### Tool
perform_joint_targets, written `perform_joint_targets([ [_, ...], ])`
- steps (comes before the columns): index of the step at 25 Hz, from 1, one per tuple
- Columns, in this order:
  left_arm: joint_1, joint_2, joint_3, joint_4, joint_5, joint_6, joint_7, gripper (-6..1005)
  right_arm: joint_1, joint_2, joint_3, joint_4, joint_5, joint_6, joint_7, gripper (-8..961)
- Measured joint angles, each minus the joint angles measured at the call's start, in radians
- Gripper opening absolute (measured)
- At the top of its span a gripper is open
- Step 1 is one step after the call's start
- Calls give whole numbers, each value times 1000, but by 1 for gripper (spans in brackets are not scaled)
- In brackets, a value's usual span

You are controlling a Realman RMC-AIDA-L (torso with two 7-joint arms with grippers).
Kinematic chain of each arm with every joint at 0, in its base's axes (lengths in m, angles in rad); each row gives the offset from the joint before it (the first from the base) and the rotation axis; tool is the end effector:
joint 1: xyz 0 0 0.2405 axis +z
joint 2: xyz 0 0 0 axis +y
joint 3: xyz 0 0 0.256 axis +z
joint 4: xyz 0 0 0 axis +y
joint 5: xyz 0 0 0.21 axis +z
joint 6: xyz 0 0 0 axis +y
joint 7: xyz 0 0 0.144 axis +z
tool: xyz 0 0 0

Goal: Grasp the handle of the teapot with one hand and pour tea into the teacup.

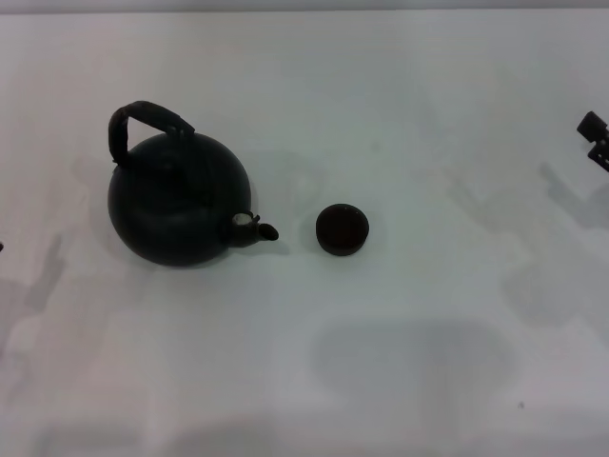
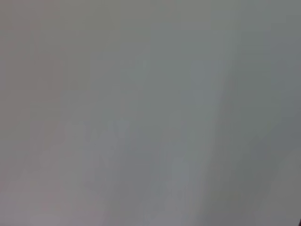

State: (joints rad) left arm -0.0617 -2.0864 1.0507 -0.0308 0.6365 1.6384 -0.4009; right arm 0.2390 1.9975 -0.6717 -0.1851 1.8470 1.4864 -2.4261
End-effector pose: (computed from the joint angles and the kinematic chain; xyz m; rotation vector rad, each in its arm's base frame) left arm -0.3810 0.1611 -0.0034 -1.5870 -0.6569 -0.8275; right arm 0.3663 0.2513 0.0255 -1.9487 0.6122 0.8837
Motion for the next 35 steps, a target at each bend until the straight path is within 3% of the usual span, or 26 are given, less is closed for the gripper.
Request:
perform_joint_targets([
  [35, 22, 2, -1, 3, -52, 66, 14, 879, 18, 4, 10, 17, 51, -15, -25, 829],
])
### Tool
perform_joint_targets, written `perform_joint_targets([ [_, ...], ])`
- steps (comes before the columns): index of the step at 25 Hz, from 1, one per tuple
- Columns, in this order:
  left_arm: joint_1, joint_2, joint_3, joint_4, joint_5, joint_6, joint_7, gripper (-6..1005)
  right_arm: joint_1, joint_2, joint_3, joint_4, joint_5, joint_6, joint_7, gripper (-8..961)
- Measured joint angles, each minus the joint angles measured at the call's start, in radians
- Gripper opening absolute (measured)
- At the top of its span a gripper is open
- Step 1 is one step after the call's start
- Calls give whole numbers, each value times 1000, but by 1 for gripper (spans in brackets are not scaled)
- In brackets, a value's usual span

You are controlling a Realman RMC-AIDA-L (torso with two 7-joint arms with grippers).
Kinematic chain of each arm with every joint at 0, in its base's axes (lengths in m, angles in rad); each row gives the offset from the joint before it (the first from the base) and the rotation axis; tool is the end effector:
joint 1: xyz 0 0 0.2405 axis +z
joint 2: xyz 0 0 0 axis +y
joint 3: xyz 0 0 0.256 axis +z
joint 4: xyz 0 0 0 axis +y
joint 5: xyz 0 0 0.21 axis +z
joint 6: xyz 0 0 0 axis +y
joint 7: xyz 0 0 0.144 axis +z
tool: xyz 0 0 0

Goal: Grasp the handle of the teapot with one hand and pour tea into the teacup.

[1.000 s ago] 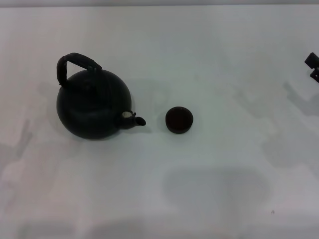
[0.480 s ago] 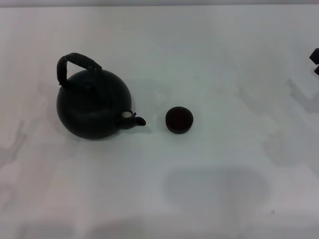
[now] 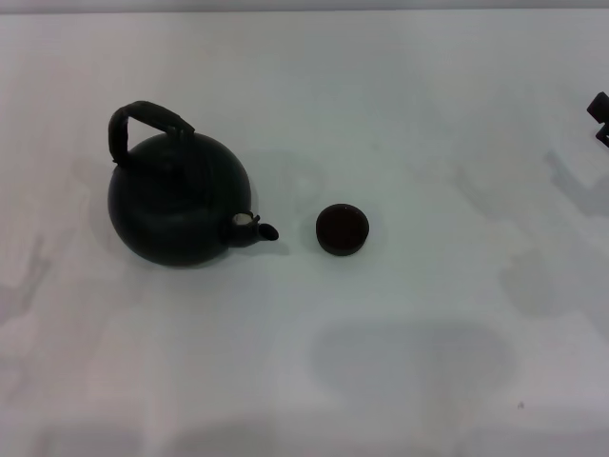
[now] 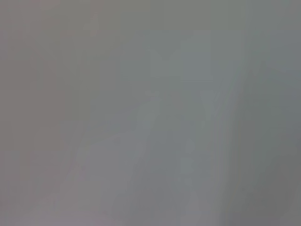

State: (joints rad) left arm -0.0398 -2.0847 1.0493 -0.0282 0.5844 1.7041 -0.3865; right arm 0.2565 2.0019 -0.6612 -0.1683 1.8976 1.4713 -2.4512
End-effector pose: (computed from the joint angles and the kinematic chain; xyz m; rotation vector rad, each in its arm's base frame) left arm -0.3805 0.1530 0.0091 -1.5196 -0.6017 -0.8445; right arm 0.3652 0.2592 0.0281 -1.8919 0.6025 0.8888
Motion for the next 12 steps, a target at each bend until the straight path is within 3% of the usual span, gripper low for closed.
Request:
perform_joint_targets([
  [12, 20, -2, 0, -14, -6, 62, 0, 880, -3, 0, 0, 0, 0, 1, -2, 829],
])
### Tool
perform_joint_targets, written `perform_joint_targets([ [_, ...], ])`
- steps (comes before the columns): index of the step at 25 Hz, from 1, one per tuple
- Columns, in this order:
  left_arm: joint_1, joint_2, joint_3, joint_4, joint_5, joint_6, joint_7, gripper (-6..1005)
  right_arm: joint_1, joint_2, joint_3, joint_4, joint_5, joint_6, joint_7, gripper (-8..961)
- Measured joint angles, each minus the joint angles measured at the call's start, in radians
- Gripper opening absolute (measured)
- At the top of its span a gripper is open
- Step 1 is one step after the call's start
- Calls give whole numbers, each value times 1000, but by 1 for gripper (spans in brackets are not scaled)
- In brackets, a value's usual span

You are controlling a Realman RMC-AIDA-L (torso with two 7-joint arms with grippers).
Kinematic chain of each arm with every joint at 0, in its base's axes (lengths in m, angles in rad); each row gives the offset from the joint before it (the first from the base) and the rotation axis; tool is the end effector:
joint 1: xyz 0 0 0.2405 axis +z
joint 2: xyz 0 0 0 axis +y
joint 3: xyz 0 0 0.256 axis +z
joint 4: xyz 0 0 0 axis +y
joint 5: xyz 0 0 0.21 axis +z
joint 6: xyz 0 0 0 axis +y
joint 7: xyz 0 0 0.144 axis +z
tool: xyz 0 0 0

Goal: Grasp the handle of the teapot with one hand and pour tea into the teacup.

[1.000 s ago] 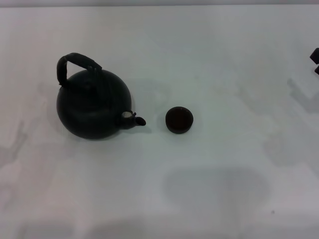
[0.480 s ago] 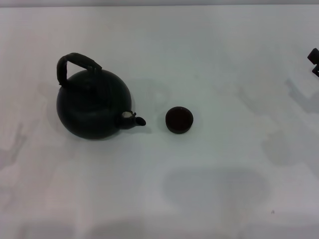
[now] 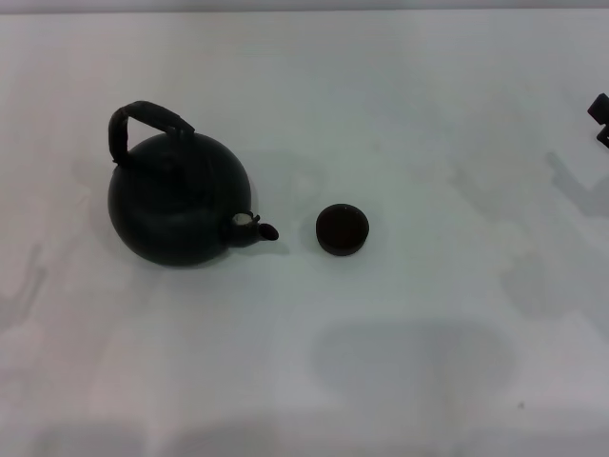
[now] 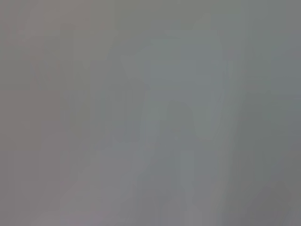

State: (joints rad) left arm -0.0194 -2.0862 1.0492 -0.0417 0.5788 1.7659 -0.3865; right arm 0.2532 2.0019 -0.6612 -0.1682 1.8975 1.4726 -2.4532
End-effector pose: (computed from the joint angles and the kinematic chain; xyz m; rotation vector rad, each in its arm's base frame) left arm -0.3768 0.1417 0.0119 -1.4959 -0.5817 -0.8751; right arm 0.3659 0.2579 0.0281 -1.8910 0.6027 0.8867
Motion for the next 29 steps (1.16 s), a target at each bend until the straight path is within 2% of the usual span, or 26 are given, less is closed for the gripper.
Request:
perform_joint_targets([
  [12, 58, -2, -2, -29, -65, 74, 0, 879, -7, 0, 0, 1, 0, 2, -14, 829],
  [29, 69, -2, -2, -42, -73, 92, 0, 880, -23, -3, 2, 10, 0, -15, -13, 829],
])
